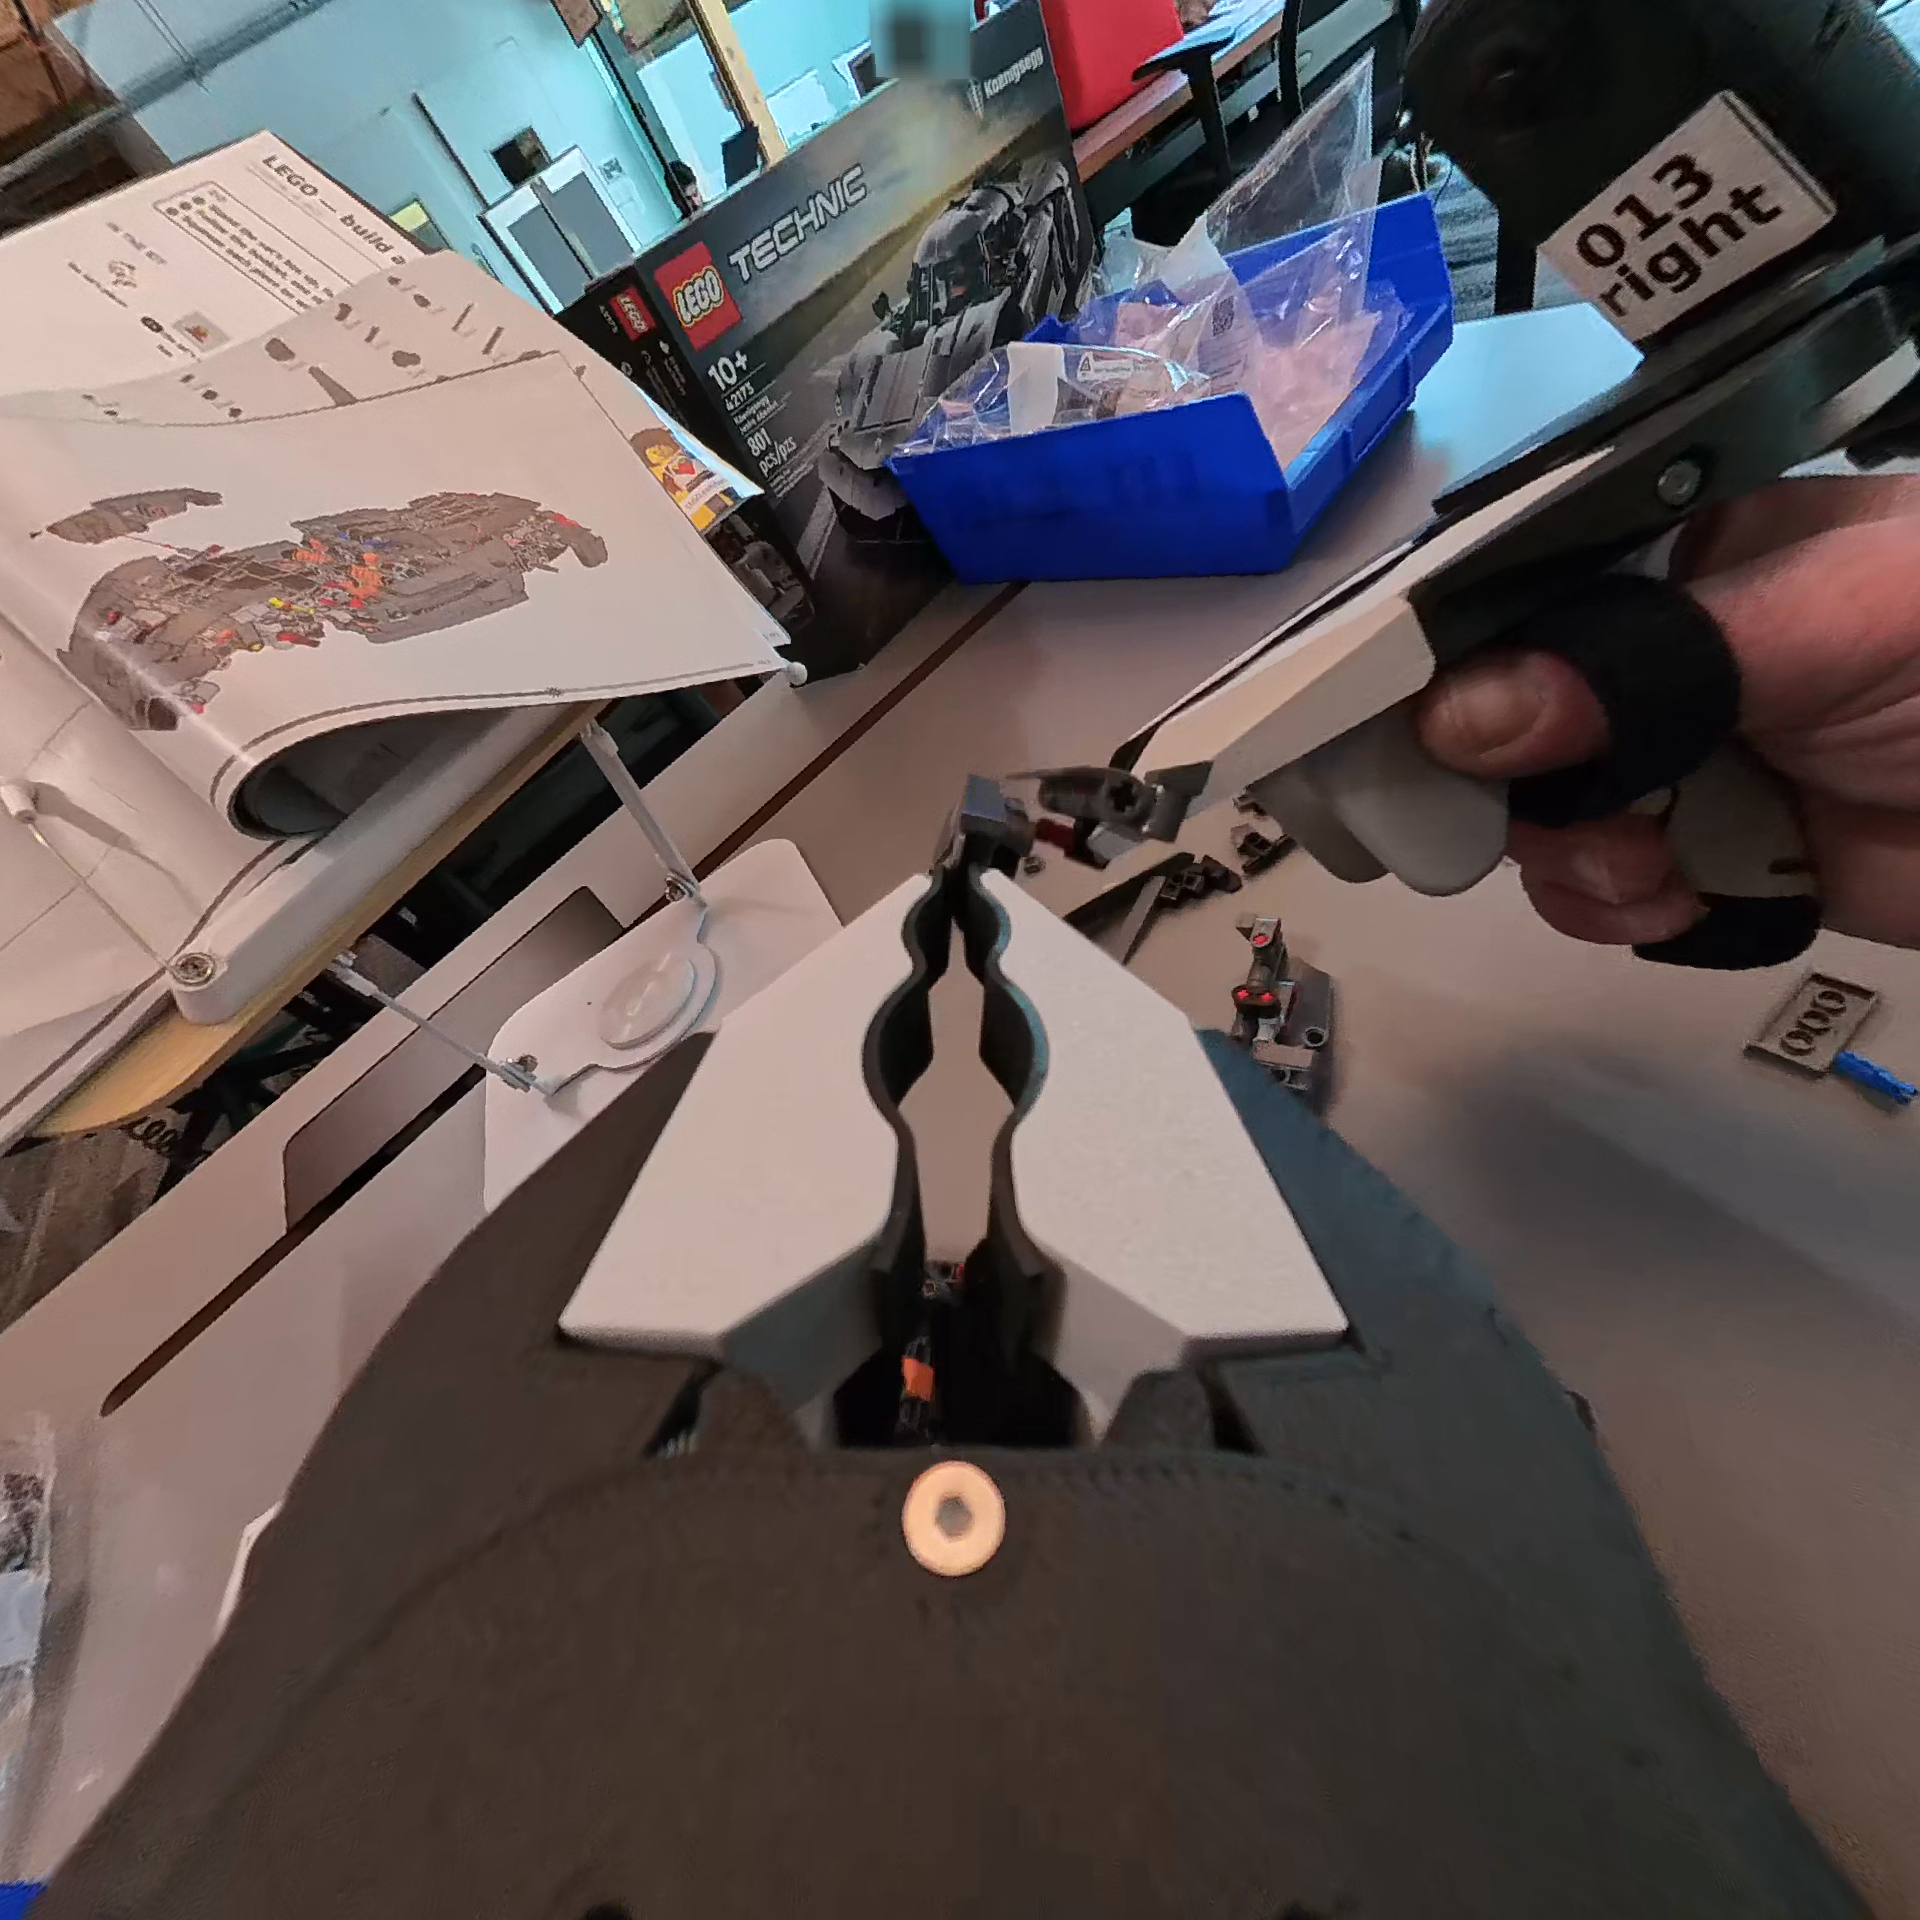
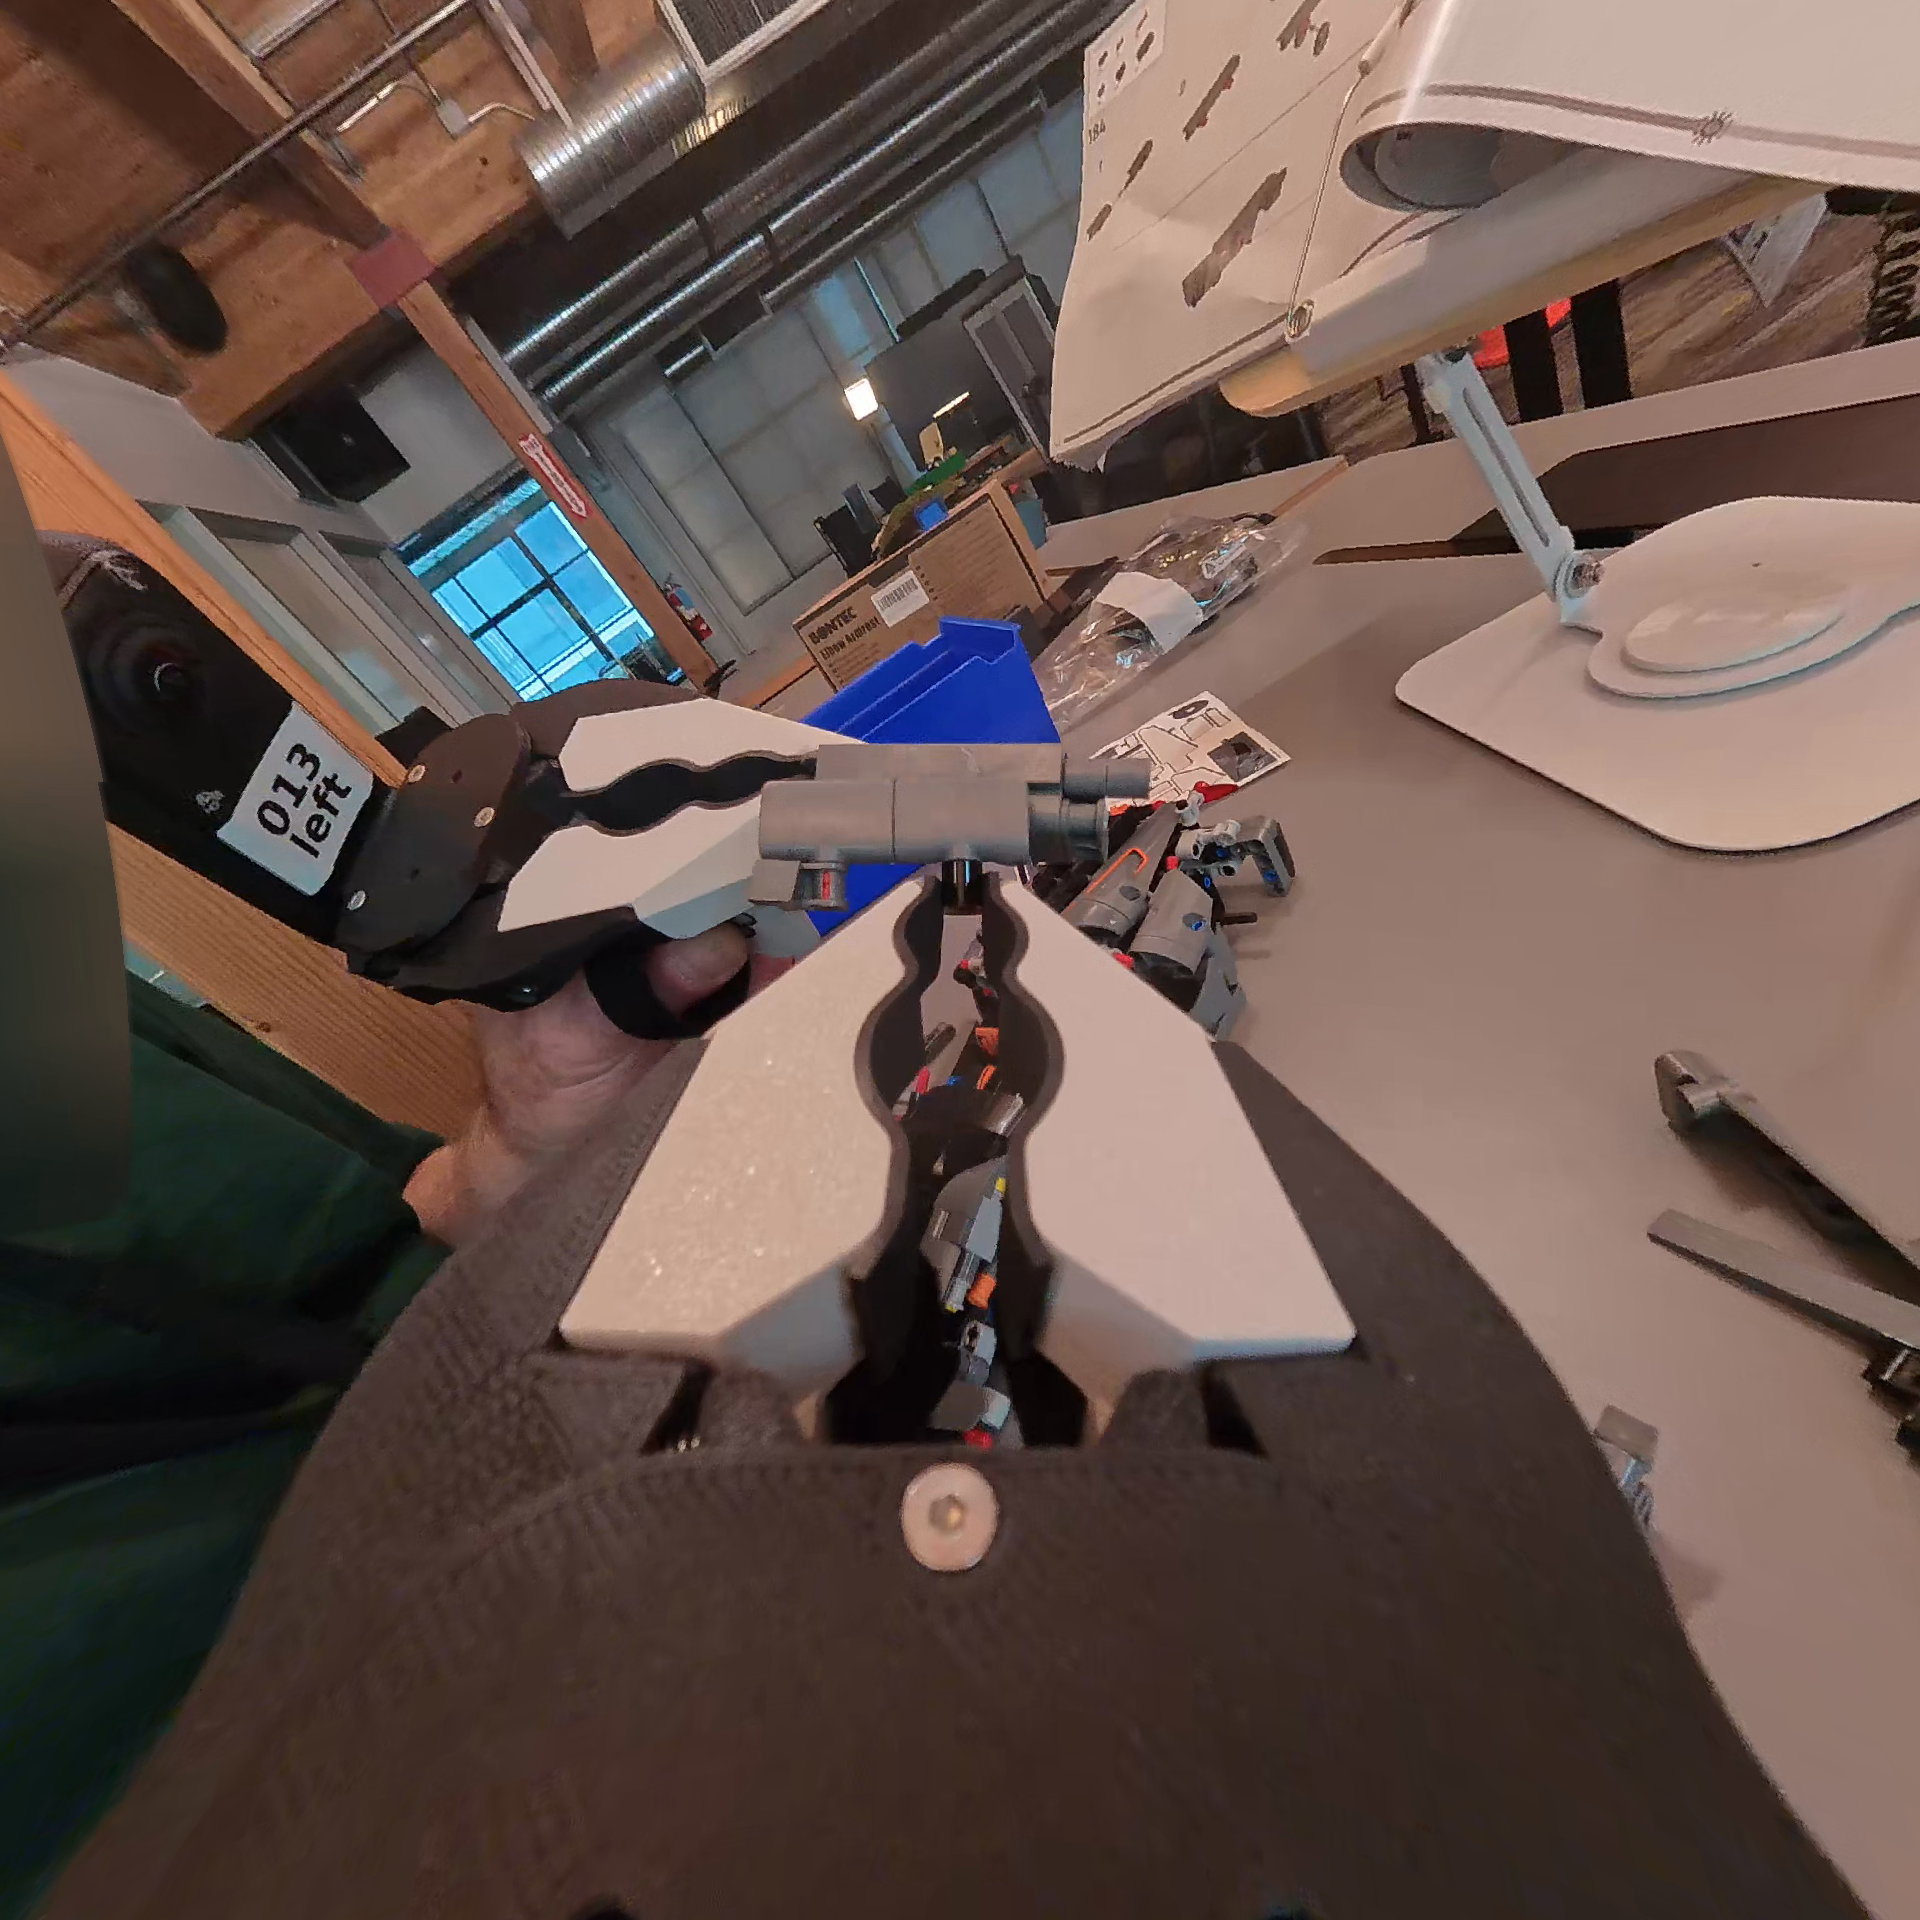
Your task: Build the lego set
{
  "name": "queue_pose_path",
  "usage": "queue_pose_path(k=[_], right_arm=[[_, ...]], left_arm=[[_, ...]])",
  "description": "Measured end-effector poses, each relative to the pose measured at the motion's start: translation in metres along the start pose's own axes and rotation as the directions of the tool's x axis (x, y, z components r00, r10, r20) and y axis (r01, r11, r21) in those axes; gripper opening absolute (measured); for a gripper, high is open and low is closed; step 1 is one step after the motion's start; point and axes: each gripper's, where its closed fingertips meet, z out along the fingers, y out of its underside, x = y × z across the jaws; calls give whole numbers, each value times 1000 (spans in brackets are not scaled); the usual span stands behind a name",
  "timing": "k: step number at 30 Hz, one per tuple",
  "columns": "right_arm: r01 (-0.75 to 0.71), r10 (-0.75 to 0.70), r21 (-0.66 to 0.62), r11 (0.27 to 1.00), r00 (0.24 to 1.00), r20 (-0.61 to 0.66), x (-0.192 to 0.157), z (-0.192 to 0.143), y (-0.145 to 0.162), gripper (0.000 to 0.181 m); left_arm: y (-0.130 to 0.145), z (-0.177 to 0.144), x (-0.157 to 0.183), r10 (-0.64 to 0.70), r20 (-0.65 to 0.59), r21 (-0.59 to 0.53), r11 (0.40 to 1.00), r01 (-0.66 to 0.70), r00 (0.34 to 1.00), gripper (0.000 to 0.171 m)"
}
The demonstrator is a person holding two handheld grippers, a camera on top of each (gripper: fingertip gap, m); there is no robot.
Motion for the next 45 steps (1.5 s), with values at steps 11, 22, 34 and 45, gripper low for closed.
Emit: queue_pose_path(k=[11, 22, 34, 45], right_arm=[[-9, 9, -14, 1000, 1000, -6, 2, 0, 7, 4], [1, -2, -40, 999, 1000, -27, 3, 0, 8, 4], [87, -89, -51, 995, 995, -44, 2, 0, 5, 4], [157, -162, -98, 983, 986, -44, 2, 2, 1, 3]], left_arm=[[3, 0, 4, 22, -9, -23, 999, -22, 1000, 0], [3, 2, 8, 81, -22, -46, 996, -82, 997, 0], [1, 0, 8, 90, -38, -28, 995, -91, 995, 1], [1, 0, 9, 50, -118, -4, 999, -50, 992, 2]])
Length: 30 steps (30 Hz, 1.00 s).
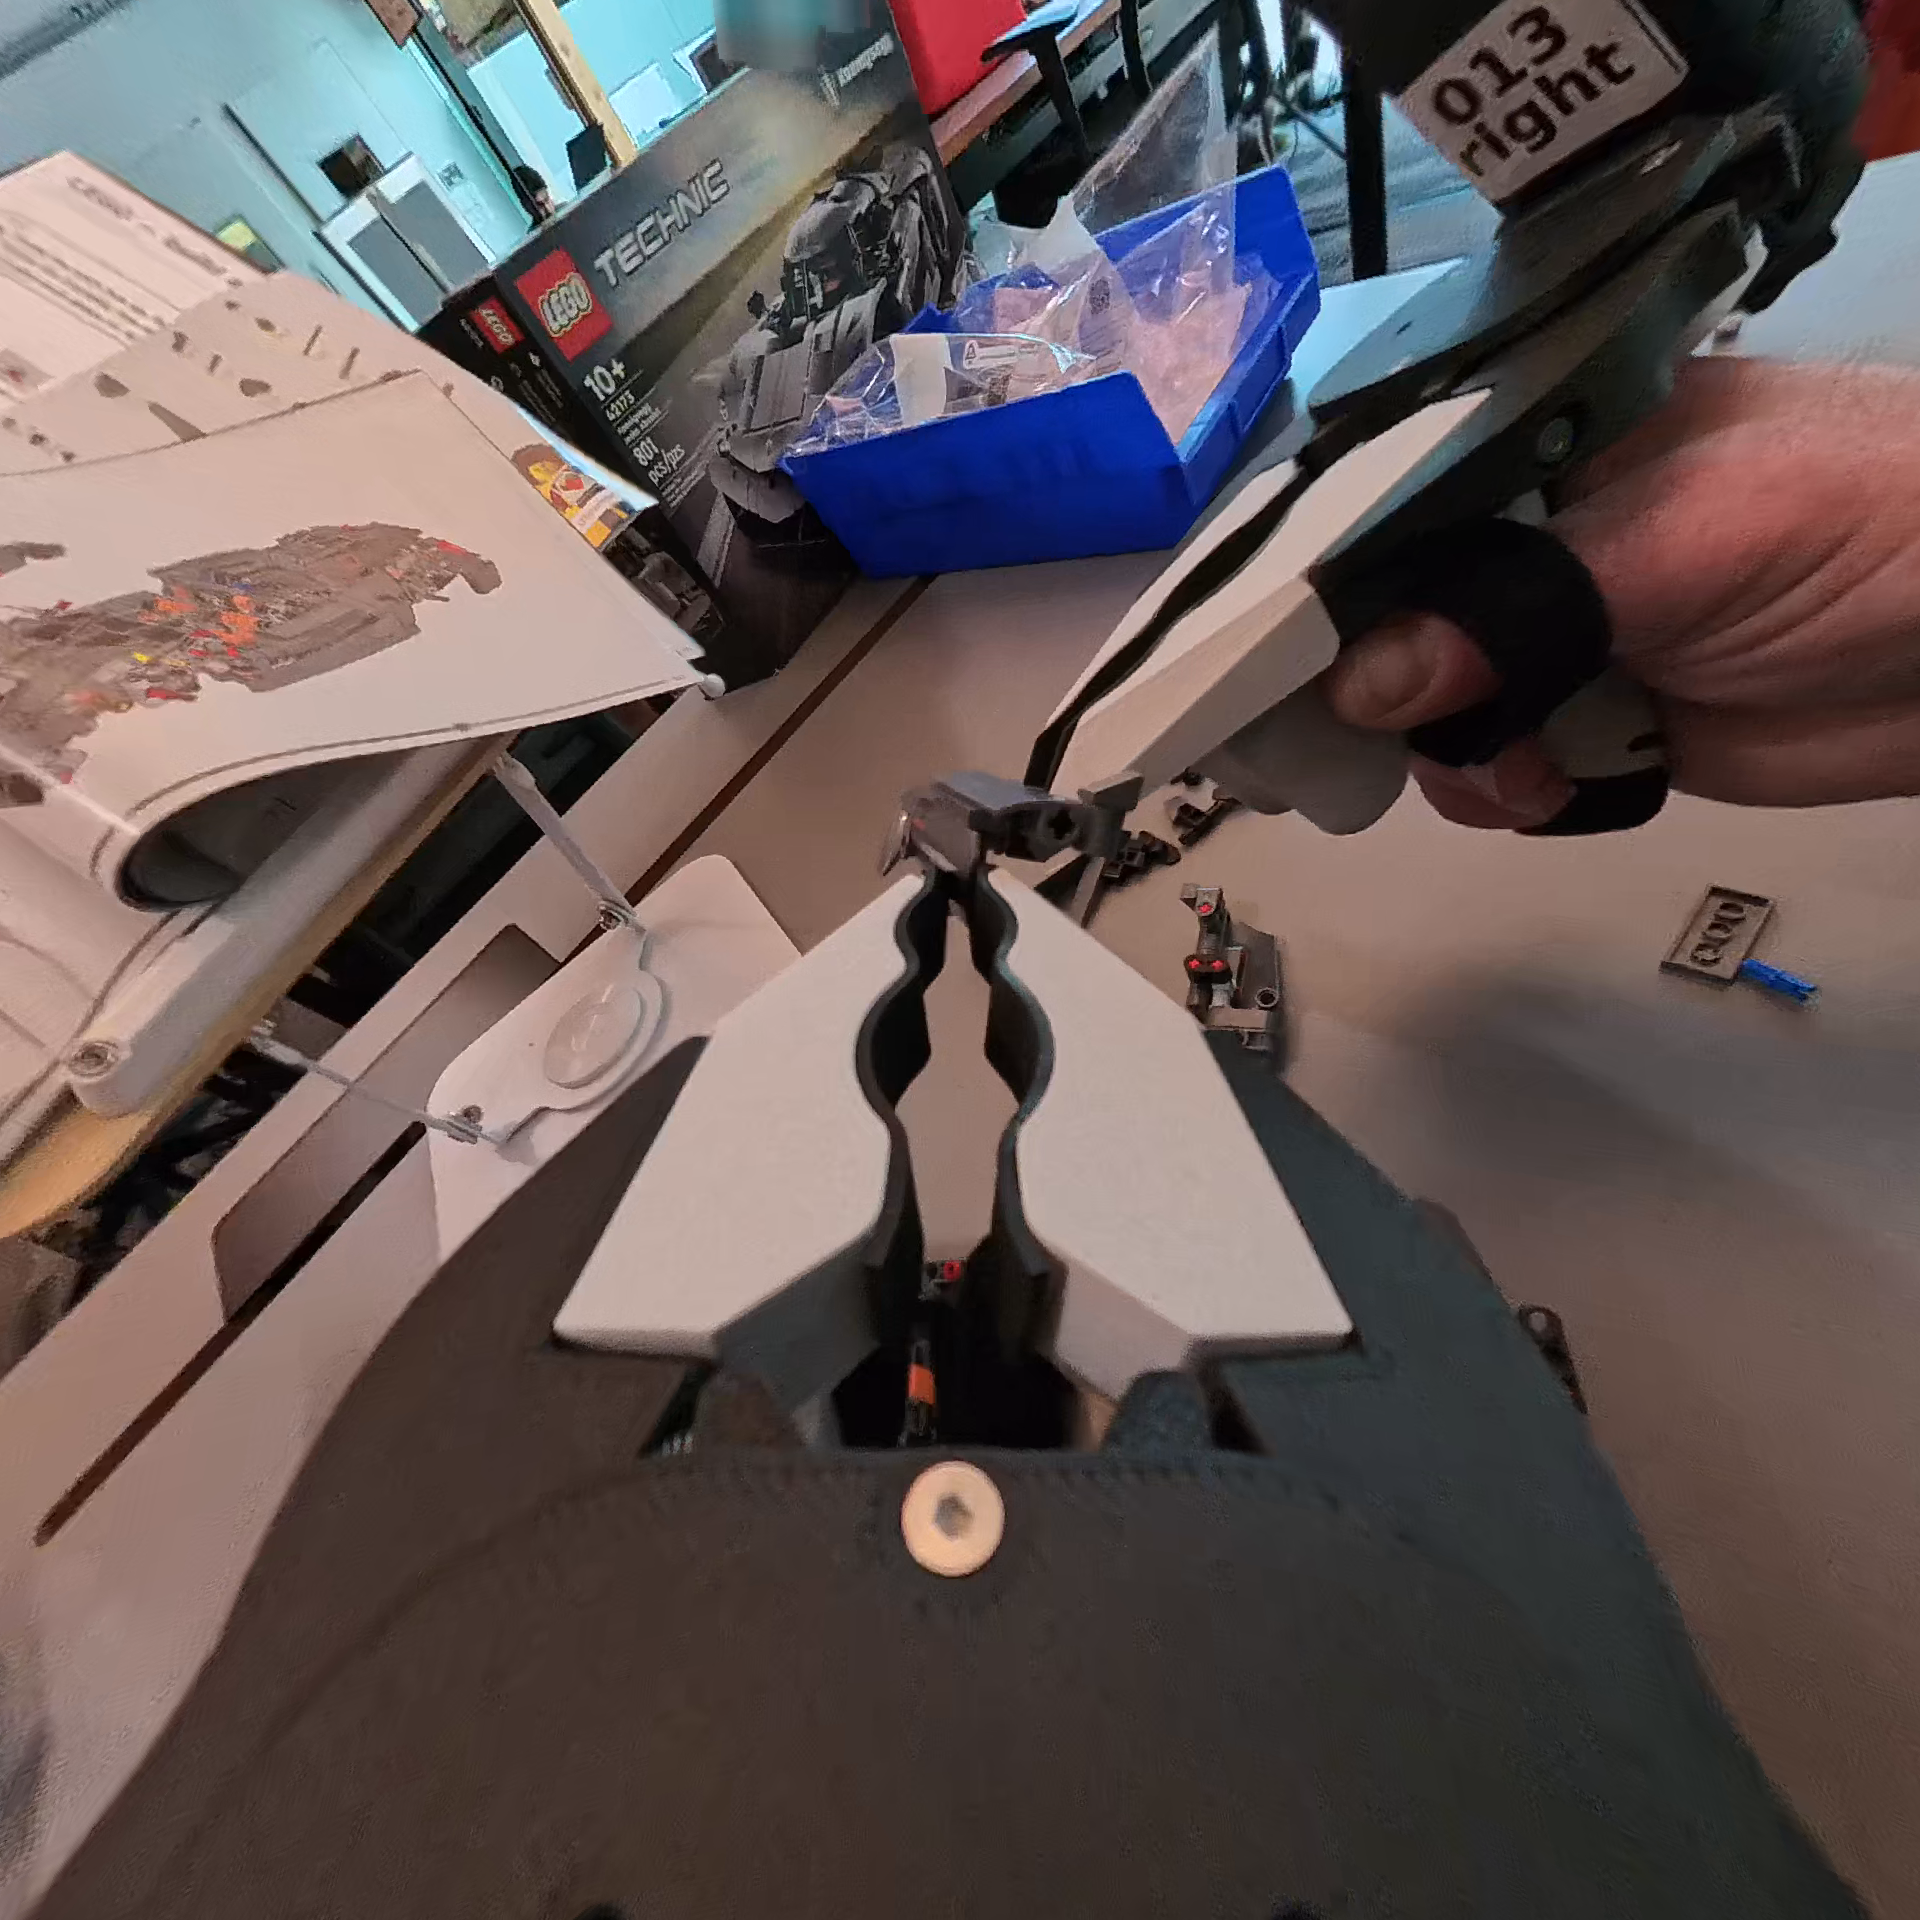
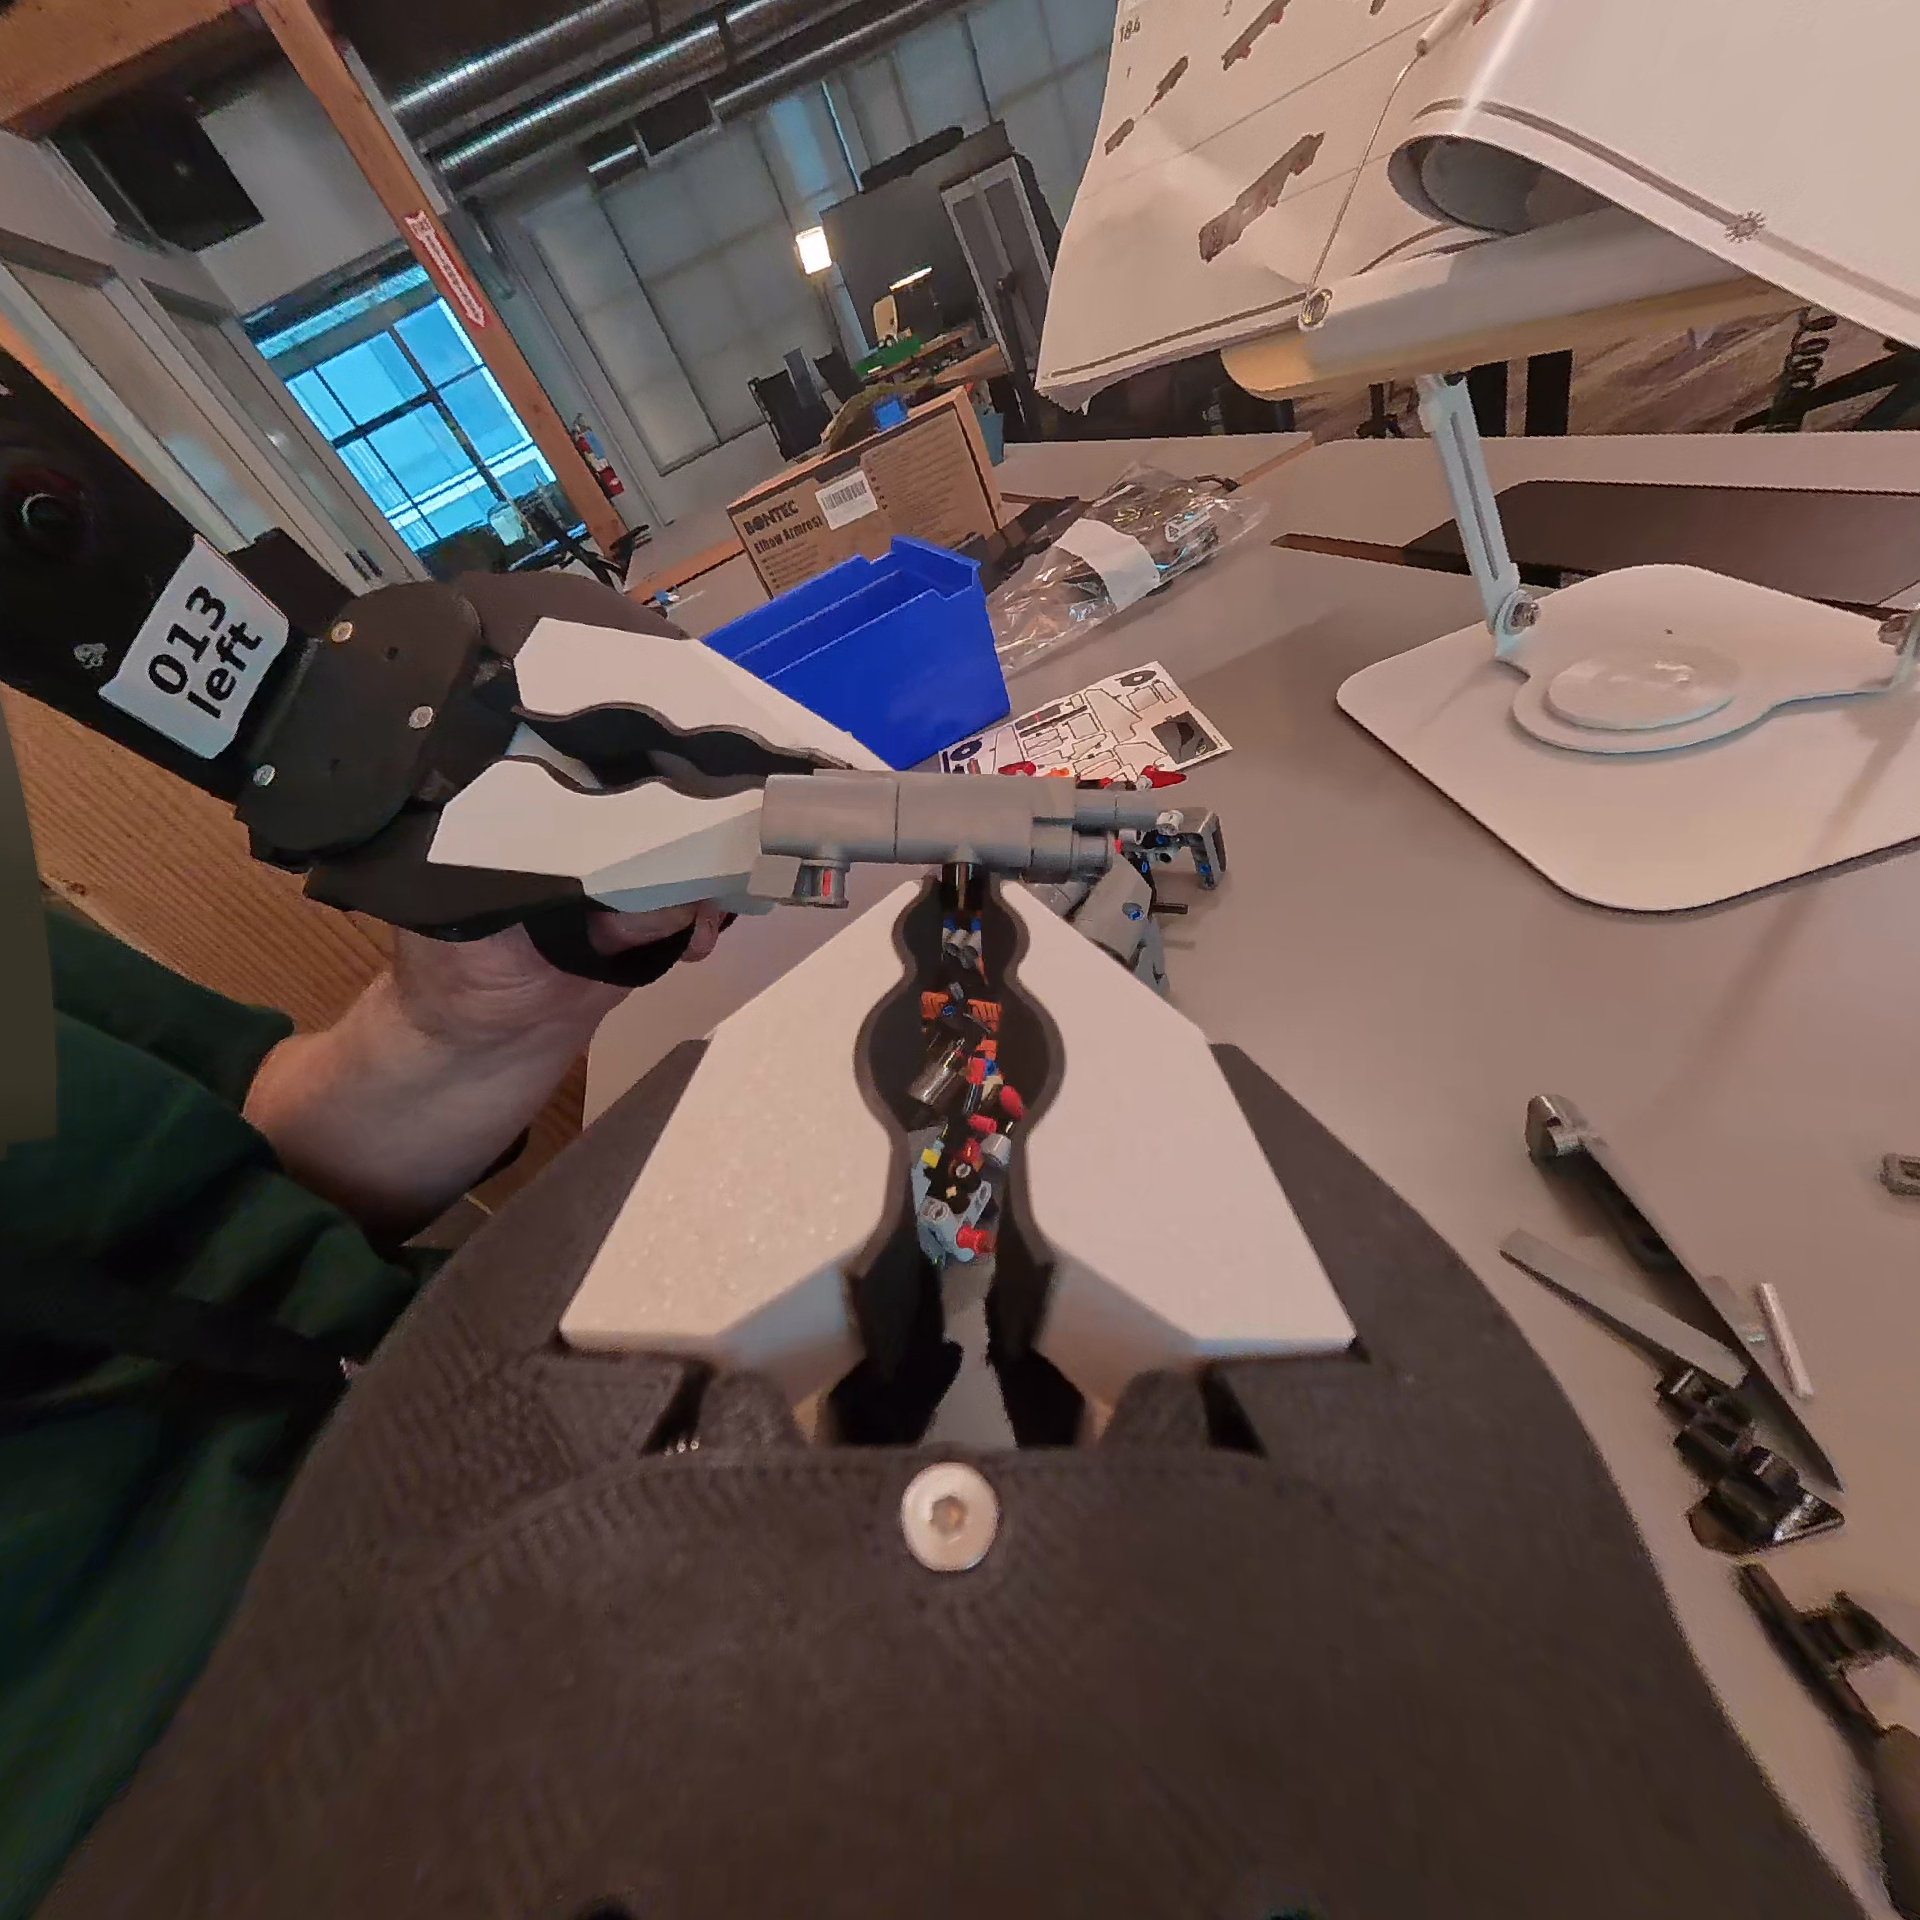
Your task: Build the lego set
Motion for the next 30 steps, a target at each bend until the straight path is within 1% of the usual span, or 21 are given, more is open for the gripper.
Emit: queue_pose_path(k=[3, 5, 7, 9, 10, 11, 12, 14, 15, 16, 18, 20, 22, 24, 26, 28, 30], right_arm=[[-7, 8, -35, 999, 1000, 8, -1, 6, 5, 5], [11, -11, -42, 999, 1000, -1, -1, 5, 5, 9], [32, -33, -57, 998, 999, -30, 0, 1, 5, 14], [73, -77, -78, 994, 996, -45, 0, -6, 6, 17], [103, -108, -92, 990, 993, -44, -2, -10, 5, 16], [141, -147, -101, 985, 987, -58, -2, -14, 3, 18], [198, -206, -118, 973, 976, -64, -3, -17, 1, 23], [305, -324, -191, 933, 943, -77, 3, -19, 4, 41], [314, -328, -218, 924, 944, -28, 0, -18, 8, 43], [314, -318, -222, 923, 948, 20, -5, -17, 9, 42], [298, -286, -255, 920, 954, 85, -7, -17, 15, 47], [267, -230, -222, 938, 956, 179, -17, -18, 14, 39], [211, -155, -208, 955, 954, 257, -27, -19, 14, 40], [173, -114, -188, 967, 951, 289, -31, -20, 12, 40], [161, -109, -158, 974, 950, 292, -32, -21, 9, 40], [146, -91, -169, 975, 950, 297, -33, -20, 12, 35], [152, -100, -152, 977, 948, 302, -34, -19, 12, 28]], left_arm=[[7, 1, -5, -87, -23, -5, 996, 87, 996, 0], [9, 1, -6, -222, -82, 20, 974, 224, 972, 0], [12, 2, -5, -339, -144, 17, 939, 344, 930, 0], [12, 3, -2, -447, -226, 7, 888, 461, 865, 0], [14, 4, 0, -491, -263, -11, 862, 506, 831, 0], [14, 4, 1, -520, -294, -21, 842, 539, 802, 0], [13, 4, 4, -546, -339, -39, 822, 569, 766, 0], [8, 3, 15, -588, -439, -84, 780, 621, 679, 0], [6, 2, 16, -596, -463, -89, 767, 635, 656, 0], [4, 2, 19, -593, -487, -99, 767, 634, 641, 0], [0, -2, 23, -568, -528, -94, 778, 621, 631, 0], [-5, -6, 26, -544, -570, -89, 786, 612, 616, 0], [-5, -7, 25, -543, -571, -88, 786, 612, 616, 0], [-6, -9, 27, -539, -582, -89, 786, 612, 609, 0], [-5, -8, 31, -536, -585, -99, 793, 602, 609, 0], [-5, -7, 36, -527, -595, -114, 802, 586, 607, 0], [-8, -7, 39, -520, -610, -112, 804, 584, 598, 0]])
